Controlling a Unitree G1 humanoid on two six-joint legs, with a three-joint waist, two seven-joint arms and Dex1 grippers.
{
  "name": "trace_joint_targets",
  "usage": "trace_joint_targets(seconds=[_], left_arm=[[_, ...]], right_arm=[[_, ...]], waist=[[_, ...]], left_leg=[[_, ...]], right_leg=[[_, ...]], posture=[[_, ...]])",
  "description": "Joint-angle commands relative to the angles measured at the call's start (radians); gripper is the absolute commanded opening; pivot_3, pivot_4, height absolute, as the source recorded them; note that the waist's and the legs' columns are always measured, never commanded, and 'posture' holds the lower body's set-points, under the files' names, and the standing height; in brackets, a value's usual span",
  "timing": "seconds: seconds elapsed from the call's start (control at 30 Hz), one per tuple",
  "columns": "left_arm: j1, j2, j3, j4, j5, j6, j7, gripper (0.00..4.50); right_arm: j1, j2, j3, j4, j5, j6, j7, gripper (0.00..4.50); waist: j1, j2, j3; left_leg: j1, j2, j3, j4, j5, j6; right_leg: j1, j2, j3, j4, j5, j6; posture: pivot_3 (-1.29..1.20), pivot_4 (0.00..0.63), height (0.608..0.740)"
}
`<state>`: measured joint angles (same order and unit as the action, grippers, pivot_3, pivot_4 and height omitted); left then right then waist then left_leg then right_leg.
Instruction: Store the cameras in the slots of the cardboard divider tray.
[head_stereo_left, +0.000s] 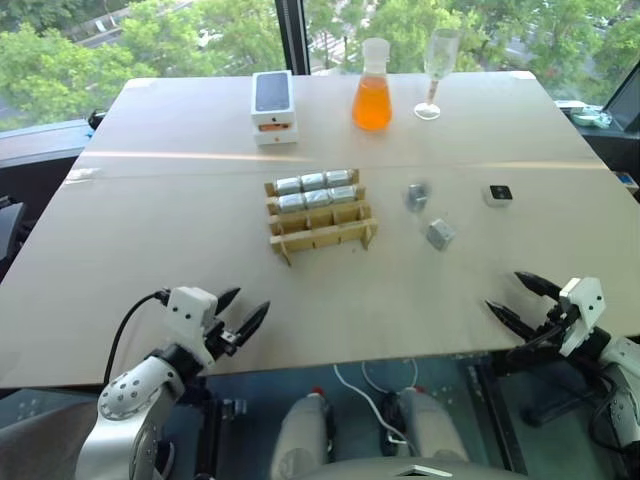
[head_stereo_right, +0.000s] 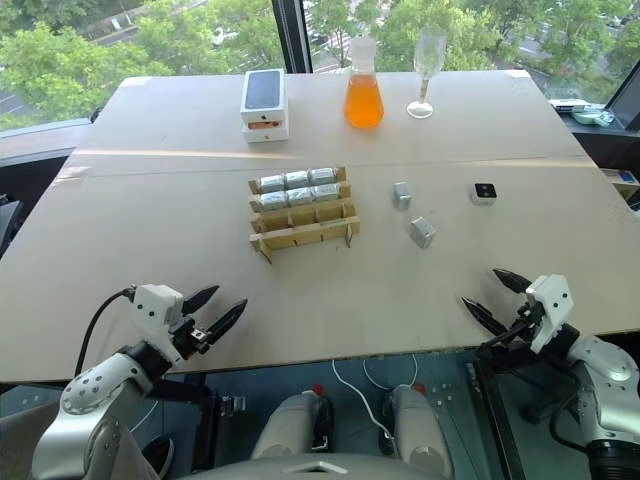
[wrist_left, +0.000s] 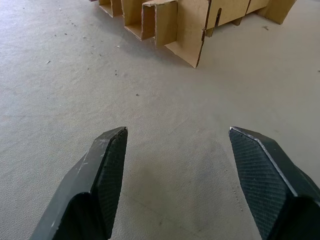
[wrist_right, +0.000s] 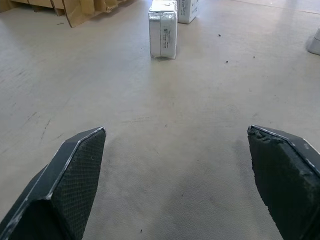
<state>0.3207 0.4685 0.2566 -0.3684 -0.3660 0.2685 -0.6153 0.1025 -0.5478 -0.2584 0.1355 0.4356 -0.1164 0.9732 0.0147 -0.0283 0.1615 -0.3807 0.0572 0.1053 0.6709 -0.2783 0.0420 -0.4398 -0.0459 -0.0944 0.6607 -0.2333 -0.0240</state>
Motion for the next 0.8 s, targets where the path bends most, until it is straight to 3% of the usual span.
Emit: trace_joint_targets(seconds=[0.03, 0.63, 0.8], left_arm=[[-0.001, -0.004, -0.001, -0.023, -0.008, -0.022, -0.001, 3.30], [0.036, -0.019, 0.016, -0.051, -0.018, -0.034, 0.007, 3.30], [0.009, 0.047, 0.039, -0.092, -0.062, -0.031, -0.065, 3.30]], right_arm=[[-0.009, 0.000, -0.031, -0.022, 0.013, -0.023, -0.009, 4.50], [-0.081, -0.003, -0.001, 0.008, 0.006, 0.003, -0.002, 4.50], [-0.195, 0.031, 0.024, 0.019, -0.073, 0.072, -0.177, 4.50]], waist=[[0.000, 0.000, 0.000], [-0.001, 0.000, 0.000], [-0.001, 0.000, 0.000]], left_leg=[[0.000, 0.000, 0.000, 0.000, 0.000, 0.000], [0.000, 0.000, 0.000, 0.000, 0.000, 0.000], [0.000, 0.000, 0.000, 0.000, 0.000, 0.000]], right_leg=[[0.000, 0.000, 0.000, 0.000, 0.000, 0.000], [0.000, 0.000, 0.000, 0.000, 0.000, 0.000], [0.000, 0.000, 0.000, 0.000, 0.000, 0.000]], posture=[[0.00, 0.150, 0.740], [0.00, 0.150, 0.740], [0.00, 0.150, 0.740]])
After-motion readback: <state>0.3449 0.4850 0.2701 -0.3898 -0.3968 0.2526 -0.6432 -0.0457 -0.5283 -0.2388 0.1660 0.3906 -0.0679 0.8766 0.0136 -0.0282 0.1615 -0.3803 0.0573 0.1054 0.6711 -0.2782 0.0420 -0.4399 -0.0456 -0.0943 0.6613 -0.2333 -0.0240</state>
